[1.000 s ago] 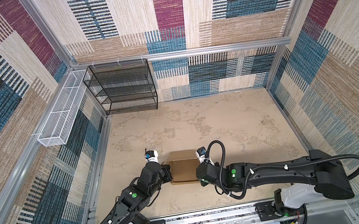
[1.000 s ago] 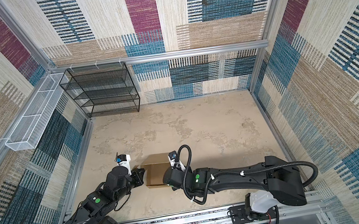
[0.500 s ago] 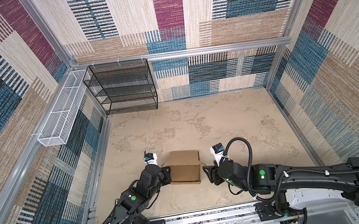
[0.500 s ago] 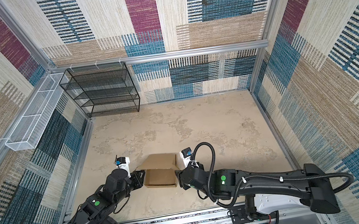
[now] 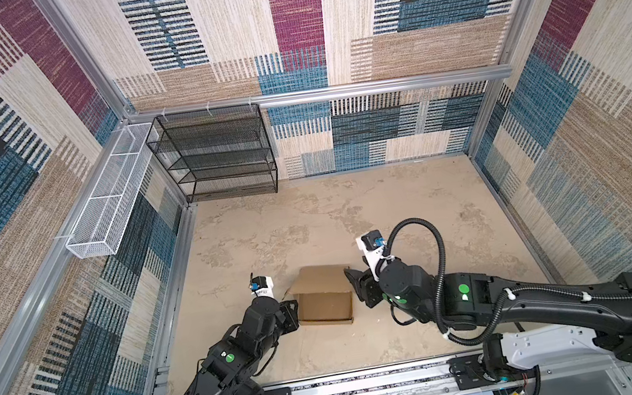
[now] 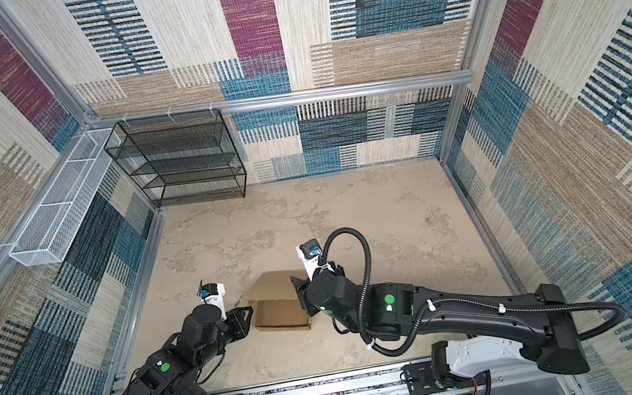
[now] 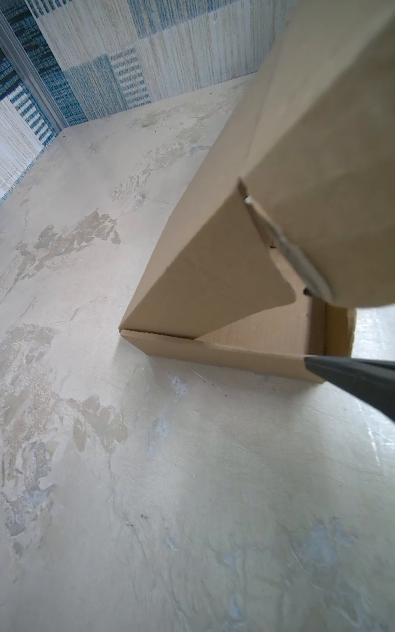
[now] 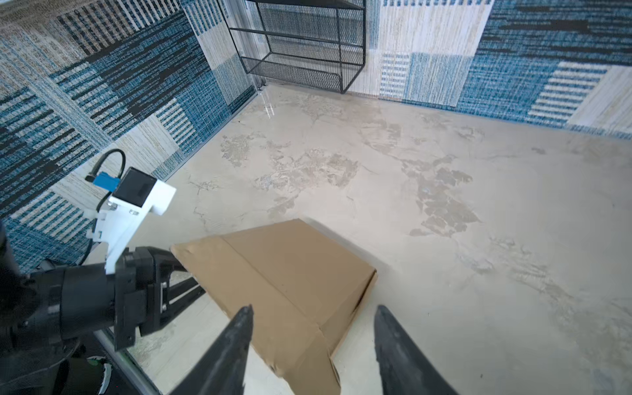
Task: Fold the paper box
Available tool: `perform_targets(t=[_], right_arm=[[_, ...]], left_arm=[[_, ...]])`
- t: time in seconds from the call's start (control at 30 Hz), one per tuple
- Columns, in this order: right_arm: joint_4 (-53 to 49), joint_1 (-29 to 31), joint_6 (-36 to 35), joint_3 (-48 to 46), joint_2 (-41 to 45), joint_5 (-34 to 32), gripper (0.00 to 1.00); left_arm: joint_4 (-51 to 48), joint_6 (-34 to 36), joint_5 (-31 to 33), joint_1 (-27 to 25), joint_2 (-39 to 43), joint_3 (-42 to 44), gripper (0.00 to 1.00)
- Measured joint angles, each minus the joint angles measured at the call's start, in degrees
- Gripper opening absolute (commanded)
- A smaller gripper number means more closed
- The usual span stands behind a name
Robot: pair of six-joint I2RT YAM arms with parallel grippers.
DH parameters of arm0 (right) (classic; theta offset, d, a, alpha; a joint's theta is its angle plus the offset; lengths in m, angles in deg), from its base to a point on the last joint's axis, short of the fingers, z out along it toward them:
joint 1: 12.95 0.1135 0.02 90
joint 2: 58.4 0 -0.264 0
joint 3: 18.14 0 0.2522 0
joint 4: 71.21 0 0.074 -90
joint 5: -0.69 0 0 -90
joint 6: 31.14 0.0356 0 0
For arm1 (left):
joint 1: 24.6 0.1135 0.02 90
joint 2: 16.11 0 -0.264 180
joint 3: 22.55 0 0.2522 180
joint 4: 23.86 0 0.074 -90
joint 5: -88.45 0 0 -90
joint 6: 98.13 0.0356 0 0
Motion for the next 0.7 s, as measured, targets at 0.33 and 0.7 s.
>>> perform_targets(t=[0.33,0.7], right_arm=[[1.6,-9.8,-1.9,11.5,-17.5,11.0,0.18],[3.2,-10.0,-1.3,5.8,-22.8,24.2,0.13]], left_arm=[[-12.0,-3.6,6.3,0.0,7.4,-0.3,0.34],[-25.1,-4.1,15.2,0.1,8.4,-8.2,0.37]])
